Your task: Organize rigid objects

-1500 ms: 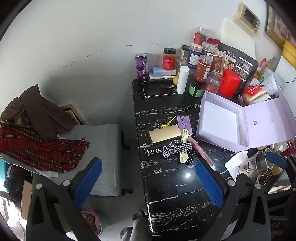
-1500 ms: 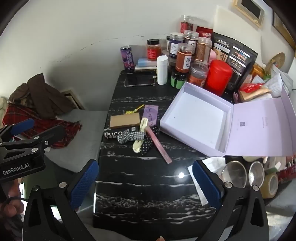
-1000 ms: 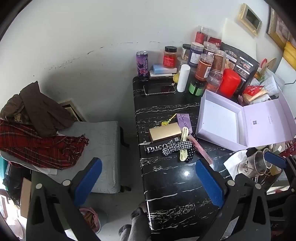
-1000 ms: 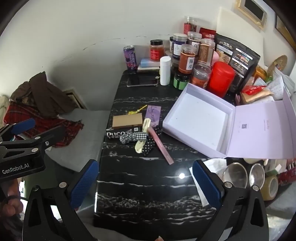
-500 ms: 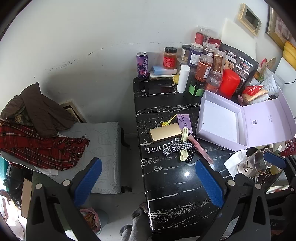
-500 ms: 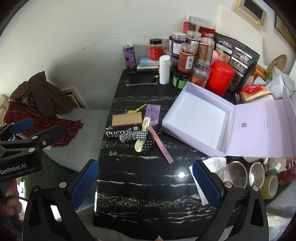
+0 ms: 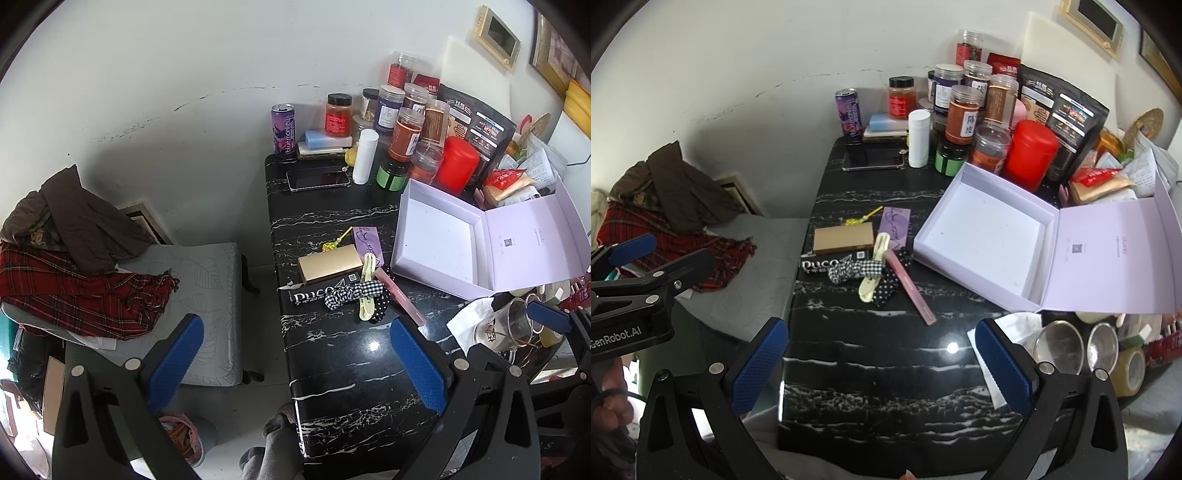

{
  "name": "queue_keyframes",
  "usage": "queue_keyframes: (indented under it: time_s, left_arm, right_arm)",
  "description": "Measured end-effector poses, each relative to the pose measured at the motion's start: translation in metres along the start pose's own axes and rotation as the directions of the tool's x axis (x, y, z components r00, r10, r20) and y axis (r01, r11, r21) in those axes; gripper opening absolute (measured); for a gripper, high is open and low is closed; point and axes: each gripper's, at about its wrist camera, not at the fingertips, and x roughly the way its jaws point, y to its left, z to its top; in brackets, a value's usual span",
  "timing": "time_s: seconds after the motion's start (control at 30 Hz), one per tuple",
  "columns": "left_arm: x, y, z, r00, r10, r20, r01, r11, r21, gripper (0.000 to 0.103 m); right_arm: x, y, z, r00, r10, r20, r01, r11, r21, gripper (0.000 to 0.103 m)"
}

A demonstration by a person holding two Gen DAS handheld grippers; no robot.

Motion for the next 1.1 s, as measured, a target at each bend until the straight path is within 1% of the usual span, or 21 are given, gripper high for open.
queue_keyframes:
  time_s: [1.1]
  left_arm:
    - [-0.0041,-0.0071,-0.0007,1.0,-0.002,-0.001,0.002,1.0,0.009,0.103]
  right_arm:
    - [-0.0021,-0.0034,-0.0063,1.0,-0.007,0.0,0.007,1.0,0.0,0.103]
